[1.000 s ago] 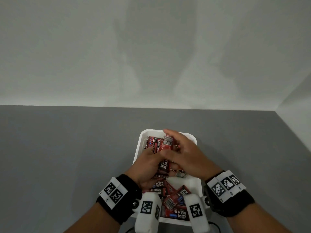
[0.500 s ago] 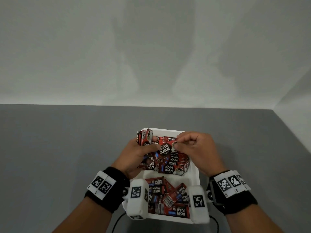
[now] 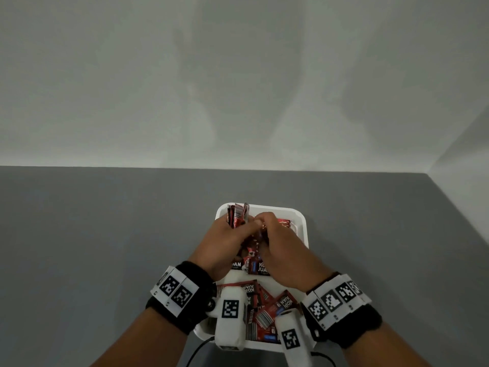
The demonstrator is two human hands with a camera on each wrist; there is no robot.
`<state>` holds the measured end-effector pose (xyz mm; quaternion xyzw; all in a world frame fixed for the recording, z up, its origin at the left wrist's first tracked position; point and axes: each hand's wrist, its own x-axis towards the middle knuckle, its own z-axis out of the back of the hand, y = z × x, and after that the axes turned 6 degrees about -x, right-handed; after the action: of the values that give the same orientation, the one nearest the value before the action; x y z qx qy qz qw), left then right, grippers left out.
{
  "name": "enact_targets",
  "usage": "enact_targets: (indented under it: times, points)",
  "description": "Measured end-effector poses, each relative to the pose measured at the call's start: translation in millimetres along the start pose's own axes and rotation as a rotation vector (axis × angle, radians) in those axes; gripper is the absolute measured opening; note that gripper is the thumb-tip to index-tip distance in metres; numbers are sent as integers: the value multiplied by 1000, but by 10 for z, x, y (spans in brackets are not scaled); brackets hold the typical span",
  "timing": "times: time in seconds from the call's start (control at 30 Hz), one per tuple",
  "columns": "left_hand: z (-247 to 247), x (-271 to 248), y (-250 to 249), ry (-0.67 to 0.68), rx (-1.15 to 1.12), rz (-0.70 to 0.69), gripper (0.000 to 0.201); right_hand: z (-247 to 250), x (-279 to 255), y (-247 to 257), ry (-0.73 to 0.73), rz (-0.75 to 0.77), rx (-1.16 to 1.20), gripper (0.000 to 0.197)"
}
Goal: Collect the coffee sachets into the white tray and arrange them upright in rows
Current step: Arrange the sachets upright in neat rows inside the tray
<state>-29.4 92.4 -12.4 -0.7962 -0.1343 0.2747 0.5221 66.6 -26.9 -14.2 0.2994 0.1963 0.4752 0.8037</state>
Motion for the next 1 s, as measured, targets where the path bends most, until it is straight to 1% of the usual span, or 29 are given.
enact_targets:
  times: [0.03, 0.07, 0.1, 0.13, 0.17, 0.23, 0.27, 0.33, 0.4, 0.47, 0.53, 0.57, 0.63, 0.67, 0.73, 0.8, 0.83, 0.87, 0.9, 0.93, 1.0]
  points:
    - [14, -6, 11, -31, -81, 47, 13, -4, 4, 4, -37, -44, 17, 19]
    - [37, -12, 32, -54, -158, 85, 18, -3, 5, 7, -70, -99, 51, 15]
    - [63, -14, 54, -67, -216, 109, 23, 3, -3, 19, -99, -156, 105, 16]
    - [73, -26, 68, -66, -234, 122, 26, 5, -3, 32, -122, -218, 217, 19]
    - [84, -41, 84, -60, -224, 122, 26, 9, -2, 59, -137, -281, 396, 19]
    - [61, -83, 97, -27, -153, 110, 23, 62, 3, 137, -159, -396, 790, 13]
    - [44, -103, 98, -11, -108, 105, 21, 111, -5, 189, -167, -431, 922, 9]
    - [21, -121, 103, 14, -37, 99, 19, 172, -8, 241, -179, -445, 1038, 10]
    - [28, -112, 124, 32, -5, 80, 18, 223, -12, 255, -208, -423, 1067, 6]
    - [62, -109, 126, -8, -10, 56, 11, 256, -5, 190, -265, -430, 1058, 10]
    - [100, -107, 102, -99, -35, 21, 8, 265, -8, 78, -289, -440, 966, 16]
    - [120, -102, 87, -146, -41, 2, 9, 251, -14, 0, -279, -427, 845, 16]
    - [152, -81, 60, -206, -13, -32, 17, 221, -34, -109, -262, -380, 471, 19]
    - [157, -65, 50, -210, 18, -41, 22, 223, -46, -130, -261, -348, 315, 24]
    - [139, -53, 26, -178, 76, -56, 27, 243, -75, -118, -240, -236, 154, 36]
    - [81, -59, 3, -89, 80, -44, 20, 234, -67, -92, -167, -125, -41, 50]
    - [47, -66, -8, -52, 67, -30, 17, 196, -53, -92, -123, -95, -161, 55]
    - [15, -72, -9, -26, 58, -20, 16, 145, -39, -89, -87, -76, -266, 55]
    - [-13, -87, -6, -12, 60, -10, 17, 74, -22, -103, -65, -62, -332, 50]
    - [-28, -92, 11, -13, 62, 6, 17, 14, -9, -111, -61, -46, -359, 42]
    - [-31, -92, 33, -39, 21, 57, 16, -67, 13, -130, -57, -5, -322, 21]
